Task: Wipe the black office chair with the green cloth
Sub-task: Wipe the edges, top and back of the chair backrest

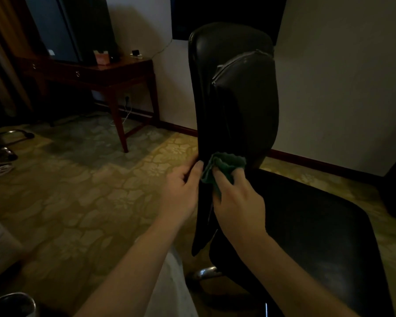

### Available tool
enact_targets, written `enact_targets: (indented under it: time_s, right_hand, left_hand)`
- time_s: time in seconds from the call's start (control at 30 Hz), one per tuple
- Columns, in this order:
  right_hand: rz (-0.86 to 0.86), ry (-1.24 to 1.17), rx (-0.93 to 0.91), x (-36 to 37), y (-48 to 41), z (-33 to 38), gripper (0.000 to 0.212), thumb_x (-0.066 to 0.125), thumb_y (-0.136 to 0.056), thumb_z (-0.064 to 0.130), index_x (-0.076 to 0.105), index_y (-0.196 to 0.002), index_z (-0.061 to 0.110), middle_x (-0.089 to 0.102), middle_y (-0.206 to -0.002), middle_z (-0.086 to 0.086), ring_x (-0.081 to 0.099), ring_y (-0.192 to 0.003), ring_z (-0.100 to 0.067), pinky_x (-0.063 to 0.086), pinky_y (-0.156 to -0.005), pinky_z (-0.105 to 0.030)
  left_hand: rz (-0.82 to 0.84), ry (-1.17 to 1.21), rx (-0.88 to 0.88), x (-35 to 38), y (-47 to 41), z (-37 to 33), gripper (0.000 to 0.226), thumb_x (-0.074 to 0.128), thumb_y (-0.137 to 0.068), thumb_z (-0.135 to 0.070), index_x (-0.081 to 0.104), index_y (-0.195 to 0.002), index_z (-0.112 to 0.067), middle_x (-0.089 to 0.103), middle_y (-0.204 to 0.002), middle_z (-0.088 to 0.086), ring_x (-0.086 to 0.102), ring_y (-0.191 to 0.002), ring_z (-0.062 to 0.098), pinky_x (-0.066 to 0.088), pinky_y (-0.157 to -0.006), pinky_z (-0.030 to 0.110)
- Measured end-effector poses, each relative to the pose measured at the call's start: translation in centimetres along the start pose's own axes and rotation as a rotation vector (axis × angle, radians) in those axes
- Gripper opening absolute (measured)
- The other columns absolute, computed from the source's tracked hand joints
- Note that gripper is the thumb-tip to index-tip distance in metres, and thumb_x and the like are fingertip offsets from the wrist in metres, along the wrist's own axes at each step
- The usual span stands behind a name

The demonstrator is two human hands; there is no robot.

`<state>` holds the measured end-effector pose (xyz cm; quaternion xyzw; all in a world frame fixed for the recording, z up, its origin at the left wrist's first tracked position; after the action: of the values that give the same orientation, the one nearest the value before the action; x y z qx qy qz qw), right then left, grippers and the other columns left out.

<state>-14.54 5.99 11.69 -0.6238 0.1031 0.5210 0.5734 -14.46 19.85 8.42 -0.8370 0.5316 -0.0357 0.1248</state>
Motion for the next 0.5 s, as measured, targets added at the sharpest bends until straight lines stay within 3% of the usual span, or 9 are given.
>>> enact_targets:
  time_s: [0.13,0.23,0.33,0.5]
  right_hand:
    - [0.076,-0.036,-0.004,1.6,2.2,-1.2,0.038,0.064,-0.088,0.027,0.061,-0.125,0.02,0.058,-0.11,-0.01,0.065,-0.079,-0.023,0.052,-0.05,-0.029]
    - [-0.016,-0.065,-0.015,-0.9,1.1,-0.9,0.043,0.058,-0.09,0.03,0.056,-0.131,0.02,0.057,-0.111,-0.01,0.064,-0.082,-0.022,0.053,-0.053,-0.029]
    - [-0.082,-0.077,-0.037,-2.7,-0.6,0.1,0.045,0.051,-0.091,0.033,0.054,-0.135,0.021,0.056,-0.114,-0.009,0.062,-0.082,-0.02,0.052,-0.054,-0.027]
    - [0.02,0.041,-0.052,0.9,0.6,-0.1,0.036,0.066,-0.085,0.027,0.064,-0.12,0.017,0.058,-0.1,-0.009,0.062,-0.069,-0.021,0.041,-0.044,-0.024]
  left_hand:
    - [-0.002,-0.069,0.01,-0.1,-0.1,0.6,0.037,0.05,-0.1,-0.047,0.058,-0.135,-0.037,0.064,-0.125,-0.019,0.059,-0.114,-0.007,0.052,-0.099,0.027]
    - [0.029,-0.043,-0.023,0.1,0.2,1.5,0.036,0.052,-0.101,-0.038,0.058,-0.136,-0.034,0.068,-0.115,-0.024,0.063,-0.109,-0.006,0.053,-0.094,0.027]
    - [0.056,-0.01,-0.038,0.4,0.9,1.9,0.036,0.053,-0.101,-0.037,0.06,-0.135,-0.03,0.073,-0.113,-0.014,0.068,-0.105,0.003,0.056,-0.087,0.026]
    - [0.02,-0.046,-0.057,0.0,0.8,2.1,0.035,0.053,-0.1,-0.039,0.06,-0.134,-0.033,0.07,-0.114,-0.022,0.064,-0.106,-0.006,0.053,-0.089,0.021]
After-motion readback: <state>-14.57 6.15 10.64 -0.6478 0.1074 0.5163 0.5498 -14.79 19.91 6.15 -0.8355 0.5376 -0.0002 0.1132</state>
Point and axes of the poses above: each hand's wrist, its own y-axis away from the middle knuckle, its own x-axis out of the palm, z = x × y, the point moved 10 cm from there along -y, towards the middle knuckle
